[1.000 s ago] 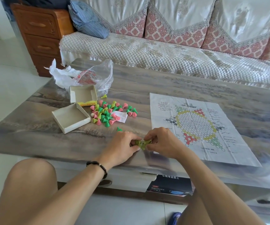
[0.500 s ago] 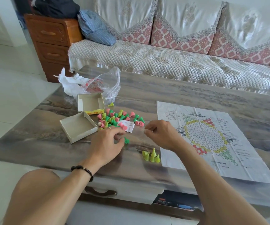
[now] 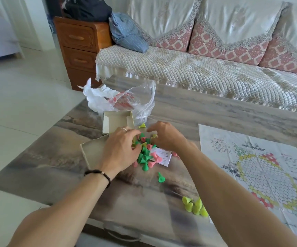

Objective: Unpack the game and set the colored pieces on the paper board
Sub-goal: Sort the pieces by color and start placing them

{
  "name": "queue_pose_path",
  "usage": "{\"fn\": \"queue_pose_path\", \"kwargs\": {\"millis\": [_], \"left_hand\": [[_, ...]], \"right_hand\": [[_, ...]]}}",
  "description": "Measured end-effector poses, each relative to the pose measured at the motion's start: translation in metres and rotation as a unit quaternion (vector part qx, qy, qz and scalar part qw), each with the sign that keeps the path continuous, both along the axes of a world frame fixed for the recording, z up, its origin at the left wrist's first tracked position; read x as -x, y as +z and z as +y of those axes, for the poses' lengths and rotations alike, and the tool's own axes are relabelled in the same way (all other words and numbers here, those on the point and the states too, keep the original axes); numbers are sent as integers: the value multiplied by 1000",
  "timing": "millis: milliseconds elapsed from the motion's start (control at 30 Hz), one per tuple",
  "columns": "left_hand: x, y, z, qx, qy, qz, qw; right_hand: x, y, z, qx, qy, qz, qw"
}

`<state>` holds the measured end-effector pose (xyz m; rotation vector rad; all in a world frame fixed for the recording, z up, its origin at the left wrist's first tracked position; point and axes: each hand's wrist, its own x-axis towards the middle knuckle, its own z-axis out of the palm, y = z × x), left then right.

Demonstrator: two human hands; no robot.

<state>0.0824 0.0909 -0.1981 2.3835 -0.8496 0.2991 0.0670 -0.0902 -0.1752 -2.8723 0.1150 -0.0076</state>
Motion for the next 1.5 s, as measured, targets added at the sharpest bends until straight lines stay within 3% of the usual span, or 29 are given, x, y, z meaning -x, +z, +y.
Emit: {"fn": "queue_pose_path", "kwargs": {"millis": [100,333,567,933,1233,1500], "left_hand": [[-17,7,-7,-60,-34,43,997],[-32,21,-15,-185,-125,67,972],[-30,30,-24,-255,-166,13,953],[-34,20,-24,-168,-149,14,974],[-34,23,-36,-163,-185,39,968],[-37,22,-31,-127,-200,67,969]], "right_hand": [[-9,-2,-4,-17,-11,29,999],[-3,-2,-14,-72,-24,4,997],[0,-5,-15,-65,-7,8,998],[-2,-6,-14,-54,-12,4,998],[-9,-5,-9,-36,-39,-6,999],[-5,-6,-18,-137,-102,-49,984]]}}
